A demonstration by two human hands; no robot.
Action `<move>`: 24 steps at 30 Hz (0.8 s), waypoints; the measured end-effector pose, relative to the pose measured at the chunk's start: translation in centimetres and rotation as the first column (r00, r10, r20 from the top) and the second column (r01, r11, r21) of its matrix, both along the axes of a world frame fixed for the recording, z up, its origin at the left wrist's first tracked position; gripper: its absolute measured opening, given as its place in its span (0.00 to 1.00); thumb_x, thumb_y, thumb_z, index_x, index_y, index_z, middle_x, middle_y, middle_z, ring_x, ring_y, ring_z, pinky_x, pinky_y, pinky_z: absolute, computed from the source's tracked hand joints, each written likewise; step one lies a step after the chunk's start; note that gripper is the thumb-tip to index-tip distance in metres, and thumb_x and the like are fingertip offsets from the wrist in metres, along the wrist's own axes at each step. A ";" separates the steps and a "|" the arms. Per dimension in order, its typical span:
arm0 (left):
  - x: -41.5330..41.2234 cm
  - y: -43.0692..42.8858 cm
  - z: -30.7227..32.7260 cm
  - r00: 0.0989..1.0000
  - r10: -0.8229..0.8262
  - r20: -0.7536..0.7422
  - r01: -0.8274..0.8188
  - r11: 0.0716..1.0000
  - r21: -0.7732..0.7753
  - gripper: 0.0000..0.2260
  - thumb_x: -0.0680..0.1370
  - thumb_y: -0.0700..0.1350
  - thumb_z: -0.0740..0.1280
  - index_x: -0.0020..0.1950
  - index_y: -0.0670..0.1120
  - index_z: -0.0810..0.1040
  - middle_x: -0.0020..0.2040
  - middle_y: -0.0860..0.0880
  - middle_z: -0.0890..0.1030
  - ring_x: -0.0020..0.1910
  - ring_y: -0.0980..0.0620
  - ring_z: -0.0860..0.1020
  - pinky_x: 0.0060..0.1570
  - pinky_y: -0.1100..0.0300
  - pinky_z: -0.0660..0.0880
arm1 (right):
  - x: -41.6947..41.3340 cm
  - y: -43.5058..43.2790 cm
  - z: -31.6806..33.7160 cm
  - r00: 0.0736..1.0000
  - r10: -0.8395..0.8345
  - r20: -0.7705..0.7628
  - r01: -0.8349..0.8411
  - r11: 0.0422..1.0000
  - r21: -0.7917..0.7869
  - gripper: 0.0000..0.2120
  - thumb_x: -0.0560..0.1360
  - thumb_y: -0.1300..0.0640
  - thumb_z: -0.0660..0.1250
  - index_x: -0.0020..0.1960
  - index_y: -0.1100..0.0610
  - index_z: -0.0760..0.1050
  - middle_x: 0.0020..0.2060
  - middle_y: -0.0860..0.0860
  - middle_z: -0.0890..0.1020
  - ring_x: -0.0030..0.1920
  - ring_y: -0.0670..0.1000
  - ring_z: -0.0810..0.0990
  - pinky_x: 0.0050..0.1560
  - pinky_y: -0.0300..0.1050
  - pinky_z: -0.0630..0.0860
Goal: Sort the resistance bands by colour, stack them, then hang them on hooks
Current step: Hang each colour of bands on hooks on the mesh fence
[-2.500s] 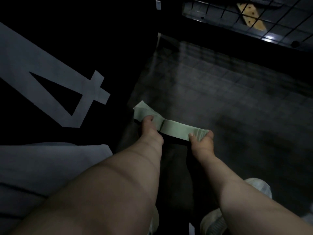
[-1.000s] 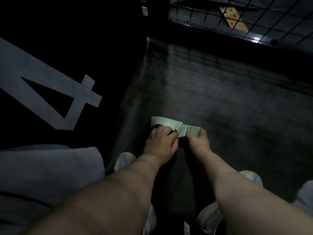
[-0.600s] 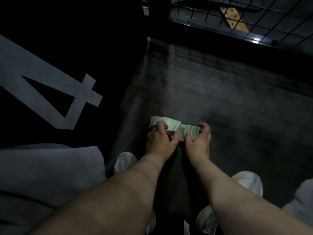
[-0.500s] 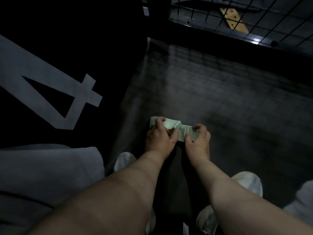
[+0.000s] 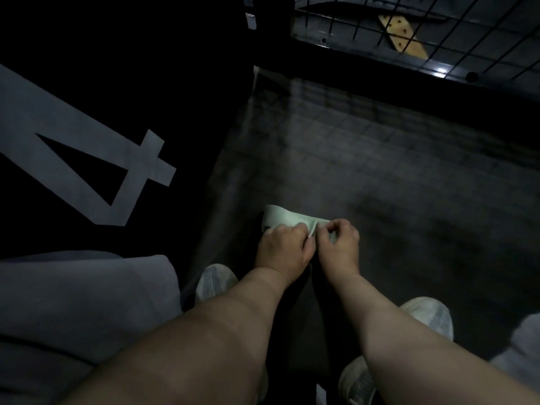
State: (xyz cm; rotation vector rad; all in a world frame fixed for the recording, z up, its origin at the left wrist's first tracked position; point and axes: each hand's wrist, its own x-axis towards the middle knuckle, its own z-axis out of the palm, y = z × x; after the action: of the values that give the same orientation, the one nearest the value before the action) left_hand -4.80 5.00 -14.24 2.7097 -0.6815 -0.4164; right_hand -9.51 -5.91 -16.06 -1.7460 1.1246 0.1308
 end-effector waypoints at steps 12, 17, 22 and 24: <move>1.3 -0.3 0.6 0.802 0.515 -0.302 -0.570 0.811 -0.133 0.17 0.73 0.50 0.58 0.57 0.45 0.78 0.57 0.42 0.77 0.58 0.42 0.74 0.57 0.55 0.69 | -0.2 -1.2 -1.1 0.999 0.010 -0.053 -0.004 0.994 0.108 0.20 0.67 0.57 0.77 0.45 0.44 0.66 0.54 0.58 0.75 0.52 0.56 0.78 0.58 0.57 0.77; 6.1 -0.8 -2.5 0.237 0.758 -0.607 -0.839 0.474 0.265 0.33 0.74 0.65 0.61 0.71 0.44 0.71 0.67 0.39 0.74 0.65 0.38 0.73 0.67 0.47 0.69 | -0.6 -1.2 -0.9 1.000 -0.006 -0.024 0.010 0.985 0.170 0.39 0.69 0.63 0.77 0.72 0.50 0.59 0.63 0.51 0.70 0.61 0.51 0.73 0.65 0.45 0.71; 6.6 -1.2 -2.3 0.256 0.695 -0.672 -0.776 0.562 0.286 0.30 0.73 0.58 0.69 0.68 0.40 0.73 0.63 0.39 0.78 0.60 0.39 0.78 0.61 0.48 0.76 | -0.9 -1.5 -1.4 0.996 0.039 -0.084 -0.019 0.973 0.229 0.48 0.57 0.52 0.79 0.73 0.46 0.62 0.66 0.53 0.72 0.63 0.53 0.76 0.65 0.54 0.75; 6.1 -1.1 -2.0 0.228 0.693 -0.684 -0.806 0.528 0.267 0.27 0.69 0.52 0.70 0.63 0.40 0.77 0.58 0.39 0.81 0.55 0.40 0.81 0.57 0.48 0.79 | -1.0 -1.6 -1.2 0.993 0.062 -0.099 -0.036 0.969 0.244 0.49 0.59 0.60 0.80 0.74 0.46 0.60 0.67 0.52 0.71 0.64 0.53 0.75 0.65 0.54 0.76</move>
State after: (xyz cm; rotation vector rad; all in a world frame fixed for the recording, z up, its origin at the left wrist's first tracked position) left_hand 1.34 3.91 -16.22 2.0277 0.8290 -1.0186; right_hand -10.51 -7.46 -17.28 -1.5631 1.0923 0.3797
